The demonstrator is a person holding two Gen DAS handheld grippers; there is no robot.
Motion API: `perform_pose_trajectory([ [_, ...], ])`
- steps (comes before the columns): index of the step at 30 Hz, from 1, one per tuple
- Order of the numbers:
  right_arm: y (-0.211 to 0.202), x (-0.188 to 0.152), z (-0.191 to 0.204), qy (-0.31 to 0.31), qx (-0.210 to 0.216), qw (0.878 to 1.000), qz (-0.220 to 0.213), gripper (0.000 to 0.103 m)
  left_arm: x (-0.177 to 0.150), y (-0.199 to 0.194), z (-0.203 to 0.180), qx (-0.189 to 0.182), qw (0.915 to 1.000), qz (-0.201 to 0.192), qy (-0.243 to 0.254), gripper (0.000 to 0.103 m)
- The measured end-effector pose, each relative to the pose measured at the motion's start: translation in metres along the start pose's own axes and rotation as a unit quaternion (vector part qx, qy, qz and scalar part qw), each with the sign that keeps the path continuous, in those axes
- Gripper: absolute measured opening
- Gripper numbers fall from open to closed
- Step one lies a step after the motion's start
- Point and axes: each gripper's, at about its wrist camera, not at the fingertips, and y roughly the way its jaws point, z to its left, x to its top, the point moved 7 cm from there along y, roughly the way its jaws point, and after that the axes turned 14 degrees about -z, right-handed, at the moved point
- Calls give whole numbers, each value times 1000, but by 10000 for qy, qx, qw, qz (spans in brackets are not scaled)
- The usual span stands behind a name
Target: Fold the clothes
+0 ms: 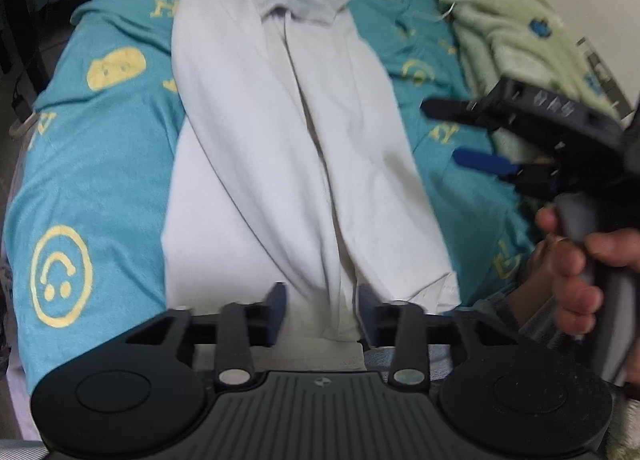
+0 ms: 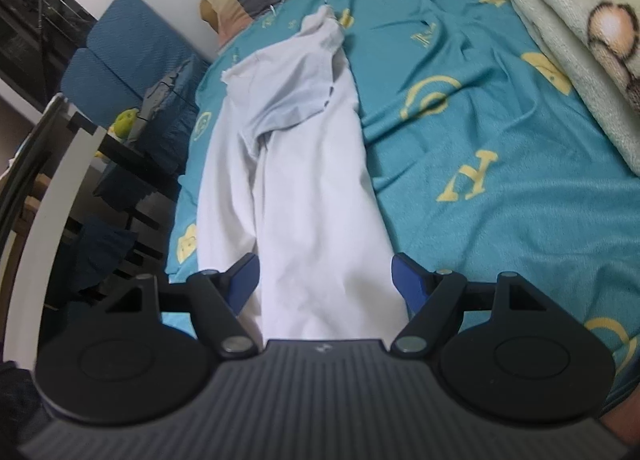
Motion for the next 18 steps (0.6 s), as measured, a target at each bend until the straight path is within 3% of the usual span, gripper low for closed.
perform_pose_trajectory([
  [3,4,-3,-3,18,-74,9999,85,75,16,-14,30,71,9979,-483,-427,66],
  [6,8,-8,-9,33,-276,9993,241,75,20,-9,63,275,9941,-526,-911,73],
  [9,14,-15,-16,53,-509,9978,427,75,23,-2,96,490,9875,-528,-1399,74],
  [18,28,-41,-27,27,-904,9909,994,75,5,34,95,543,9910,199,-1207,80],
])
